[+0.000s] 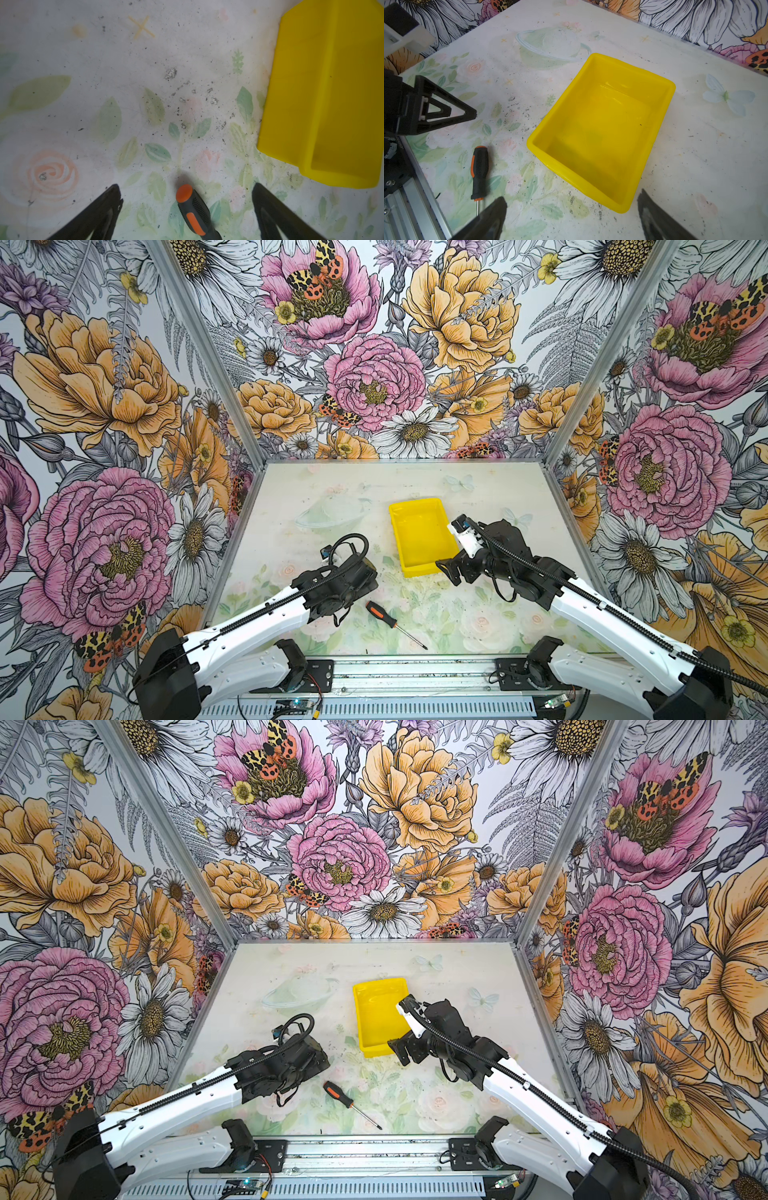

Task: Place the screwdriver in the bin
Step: 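Move the left gripper over the orange-handled screwdriver while the right arm reaches toward the bin, then lower the left gripper and close it on the screwdriver handle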

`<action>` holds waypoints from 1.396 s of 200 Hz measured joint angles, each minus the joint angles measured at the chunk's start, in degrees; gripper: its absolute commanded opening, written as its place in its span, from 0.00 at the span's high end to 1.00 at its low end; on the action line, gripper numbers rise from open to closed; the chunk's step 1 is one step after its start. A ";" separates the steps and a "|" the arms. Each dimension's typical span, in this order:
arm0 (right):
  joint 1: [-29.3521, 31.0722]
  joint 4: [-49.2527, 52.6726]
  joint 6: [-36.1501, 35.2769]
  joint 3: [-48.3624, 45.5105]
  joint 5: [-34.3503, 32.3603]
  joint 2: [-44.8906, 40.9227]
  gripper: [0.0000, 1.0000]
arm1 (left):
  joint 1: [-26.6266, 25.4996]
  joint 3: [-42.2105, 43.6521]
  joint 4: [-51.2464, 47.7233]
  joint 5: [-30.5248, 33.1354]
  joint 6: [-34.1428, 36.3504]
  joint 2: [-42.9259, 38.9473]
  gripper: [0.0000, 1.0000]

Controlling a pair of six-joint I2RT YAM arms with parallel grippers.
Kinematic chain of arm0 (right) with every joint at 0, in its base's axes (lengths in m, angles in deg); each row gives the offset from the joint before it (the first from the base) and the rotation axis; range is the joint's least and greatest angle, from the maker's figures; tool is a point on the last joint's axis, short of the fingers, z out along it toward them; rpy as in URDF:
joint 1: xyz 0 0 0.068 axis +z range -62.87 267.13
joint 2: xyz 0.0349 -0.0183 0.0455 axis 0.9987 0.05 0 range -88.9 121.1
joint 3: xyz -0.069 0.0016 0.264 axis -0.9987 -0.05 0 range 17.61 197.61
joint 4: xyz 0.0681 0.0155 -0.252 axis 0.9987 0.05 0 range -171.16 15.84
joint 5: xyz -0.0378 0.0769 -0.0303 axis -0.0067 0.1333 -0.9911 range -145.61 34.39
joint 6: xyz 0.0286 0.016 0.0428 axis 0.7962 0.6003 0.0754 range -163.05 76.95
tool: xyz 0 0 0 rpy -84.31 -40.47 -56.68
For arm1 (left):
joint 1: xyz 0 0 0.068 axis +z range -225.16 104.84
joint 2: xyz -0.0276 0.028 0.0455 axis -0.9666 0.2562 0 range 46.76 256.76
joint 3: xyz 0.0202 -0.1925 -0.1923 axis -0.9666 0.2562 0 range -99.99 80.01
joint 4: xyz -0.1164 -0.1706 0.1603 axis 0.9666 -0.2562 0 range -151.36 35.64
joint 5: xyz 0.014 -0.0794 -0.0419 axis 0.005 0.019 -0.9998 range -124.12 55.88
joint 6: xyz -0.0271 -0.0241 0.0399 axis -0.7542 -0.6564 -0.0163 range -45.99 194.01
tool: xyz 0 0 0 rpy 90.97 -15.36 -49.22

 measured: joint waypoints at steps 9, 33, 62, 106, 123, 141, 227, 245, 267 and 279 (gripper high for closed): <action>0.00 0.02 -0.39 -0.04 0.22 0.00 0.01 | -0.48 0.00 -0.04 0.04 -0.55 1.33 0.02; 0.00 0.00 -1.42 -0.04 0.57 0.00 0.01 | -2.05 -0.02 -0.17 0.22 -3.17 3.13 0.04; 0.00 -0.02 -1.86 -0.07 1.20 -0.24 0.00 | -3.37 0.02 -0.31 0.11 -5.95 4.09 0.07; 0.00 -0.02 -2.08 -0.07 1.44 -1.75 0.00 | -5.88 0.28 -0.48 0.13 -10.25 5.53 0.12; 0.00 -0.02 -2.08 -0.07 2.10 -2.51 0.00 | -6.71 0.28 -0.52 0.13 -11.10 7.48 0.15; 0.00 -0.04 -2.08 -0.07 2.25 -3.26 0.00 | -7.76 -0.07 -0.68 0.13 -11.89 10.38 0.17; 0.00 -0.04 -2.27 -0.07 1.36 -4.26 0.00 | -11.65 -7.85 0.70 -1.57 -12.00 22.95 0.24; 0.00 -0.04 -2.40 -0.07 0.44 -4.70 0.01 | -12.22 -7.85 1.07 -2.21 -12.17 23.93 0.26; 0.00 -0.04 -2.54 -0.09 -0.48 -4.72 0.01 | -12.37 -7.85 1.20 -2.89 -12.44 24.44 0.30; 0.00 -0.04 -2.69 -0.11 -0.96 -4.72 0.00 | -12.37 -7.85 1.22 -3.08 -12.61 24.59 0.32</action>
